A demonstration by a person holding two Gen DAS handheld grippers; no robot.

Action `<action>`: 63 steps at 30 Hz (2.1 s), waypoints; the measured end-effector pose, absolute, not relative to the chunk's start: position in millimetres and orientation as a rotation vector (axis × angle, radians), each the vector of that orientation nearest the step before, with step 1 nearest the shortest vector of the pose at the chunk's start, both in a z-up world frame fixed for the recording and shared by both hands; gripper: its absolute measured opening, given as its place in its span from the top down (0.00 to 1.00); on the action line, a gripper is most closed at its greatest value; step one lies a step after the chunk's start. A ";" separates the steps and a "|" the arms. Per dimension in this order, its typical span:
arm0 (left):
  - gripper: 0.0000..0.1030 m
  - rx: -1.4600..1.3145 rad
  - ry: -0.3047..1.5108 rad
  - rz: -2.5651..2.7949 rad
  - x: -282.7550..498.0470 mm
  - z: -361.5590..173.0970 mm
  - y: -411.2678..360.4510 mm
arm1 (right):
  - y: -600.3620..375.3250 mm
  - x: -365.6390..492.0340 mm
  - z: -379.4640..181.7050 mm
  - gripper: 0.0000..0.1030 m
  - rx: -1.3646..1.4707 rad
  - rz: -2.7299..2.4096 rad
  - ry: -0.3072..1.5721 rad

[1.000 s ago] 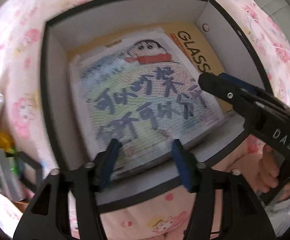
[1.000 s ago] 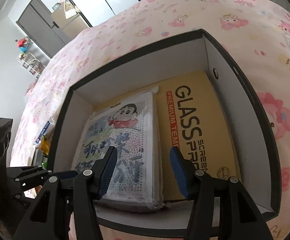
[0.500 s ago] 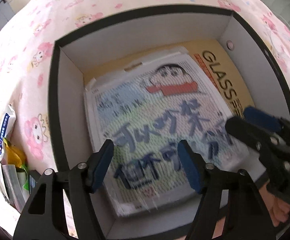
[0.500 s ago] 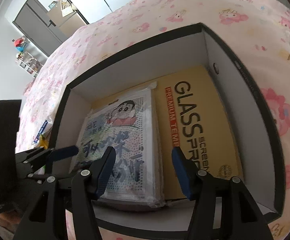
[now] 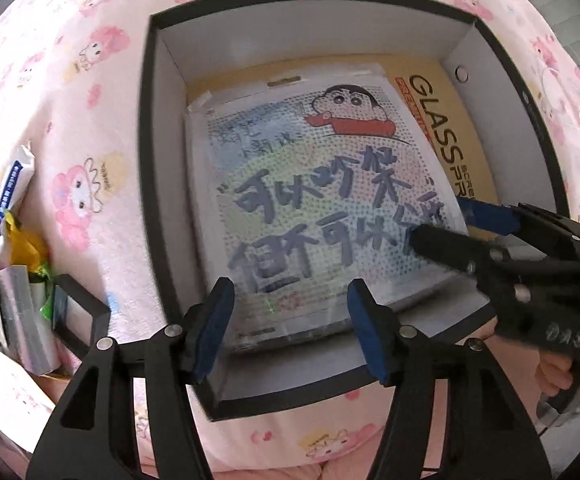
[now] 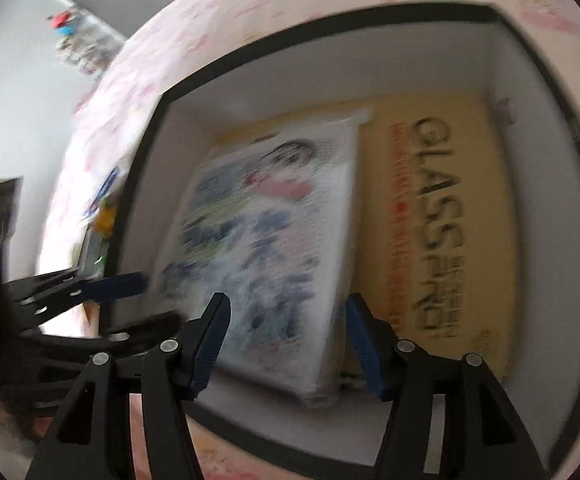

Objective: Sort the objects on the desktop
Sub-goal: 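Open the left gripper and press the pad flat inside the box, then withdraw the left tool from the box back toward the item pile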

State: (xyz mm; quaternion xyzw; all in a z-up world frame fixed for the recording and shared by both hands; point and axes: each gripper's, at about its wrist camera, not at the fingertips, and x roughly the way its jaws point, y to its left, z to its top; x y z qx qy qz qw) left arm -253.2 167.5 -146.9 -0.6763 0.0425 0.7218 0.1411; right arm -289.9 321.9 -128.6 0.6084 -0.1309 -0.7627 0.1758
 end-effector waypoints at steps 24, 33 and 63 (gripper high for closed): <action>0.49 -1.750 0.028 2.248 -204.9 -136.3 169.2 | 323.1 -296.1 -111.4 0.59 1.599 -2.429 -0.353; 0.49 -1.590 -0.011 2.343 -195.4 -114.4 151.6 | 299.9 -266.1 -96.7 0.59 1.527 -2.474 -0.291; 0.49 -1.241 0.099 2.689 -66.5 14.8 53.5 | 212.5 -95.8 -1.6 0.58 1.191 -2.517 -0.214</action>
